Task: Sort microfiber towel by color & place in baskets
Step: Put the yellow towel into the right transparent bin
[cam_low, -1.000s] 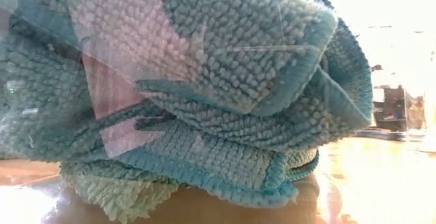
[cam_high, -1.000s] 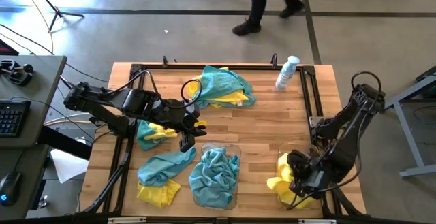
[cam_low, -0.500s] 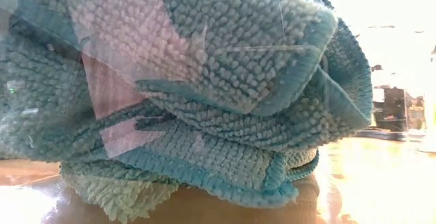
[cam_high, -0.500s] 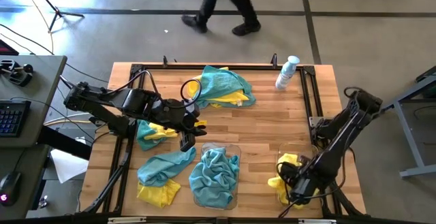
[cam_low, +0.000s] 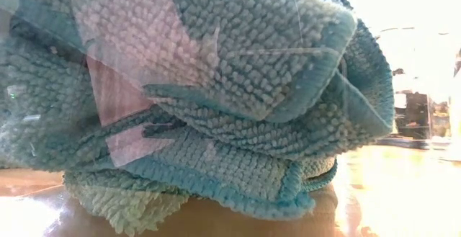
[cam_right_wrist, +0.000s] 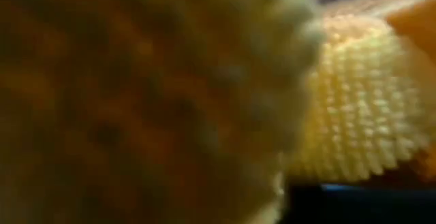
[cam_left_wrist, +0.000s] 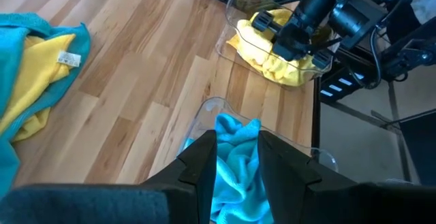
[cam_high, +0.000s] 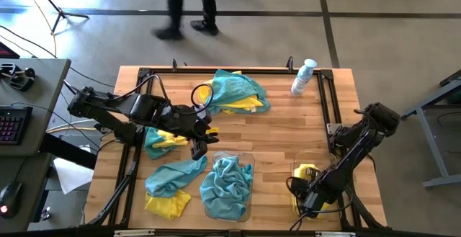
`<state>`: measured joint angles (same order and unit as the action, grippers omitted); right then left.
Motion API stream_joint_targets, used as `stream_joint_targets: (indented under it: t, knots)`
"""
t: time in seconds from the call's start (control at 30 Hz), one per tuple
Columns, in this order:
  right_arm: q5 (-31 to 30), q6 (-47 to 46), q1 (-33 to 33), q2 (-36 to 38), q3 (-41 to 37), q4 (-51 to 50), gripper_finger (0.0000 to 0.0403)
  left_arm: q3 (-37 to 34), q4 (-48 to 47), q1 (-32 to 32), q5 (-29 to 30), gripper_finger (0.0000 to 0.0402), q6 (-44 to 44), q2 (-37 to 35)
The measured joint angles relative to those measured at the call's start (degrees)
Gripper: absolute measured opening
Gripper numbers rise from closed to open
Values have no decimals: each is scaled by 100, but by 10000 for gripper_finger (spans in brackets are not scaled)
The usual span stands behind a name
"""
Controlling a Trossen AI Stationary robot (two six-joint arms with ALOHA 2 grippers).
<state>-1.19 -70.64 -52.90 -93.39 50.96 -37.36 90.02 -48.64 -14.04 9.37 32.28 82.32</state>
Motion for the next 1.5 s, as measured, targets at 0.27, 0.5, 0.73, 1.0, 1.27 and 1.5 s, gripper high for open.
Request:
stream_joint_targets:
  t: [0.27,0.5,0.73,1.0,1.27,1.5]
  knots:
    - [173,-105,0,187,195,-122,0,0,-3,-35,0,94,47,0]
    - [164,-290,-2,496,545,-397,0,0,-4,-36,0,94,47,0]
    - [152,-285,-2,795,918,-994,0,0,-4,-37,0,94,49,0]
    - [-98,-186,-2,986,1507,-2227,1,0,-4,-37,2,94,69,1]
    - [-916,410,2,1014,1569,-1894,0,-2,-11,-37,1,94,113,114]
    - [-919,620,-13,1012,924,-1036,0,-2,-2,-37,0,94,115,162]
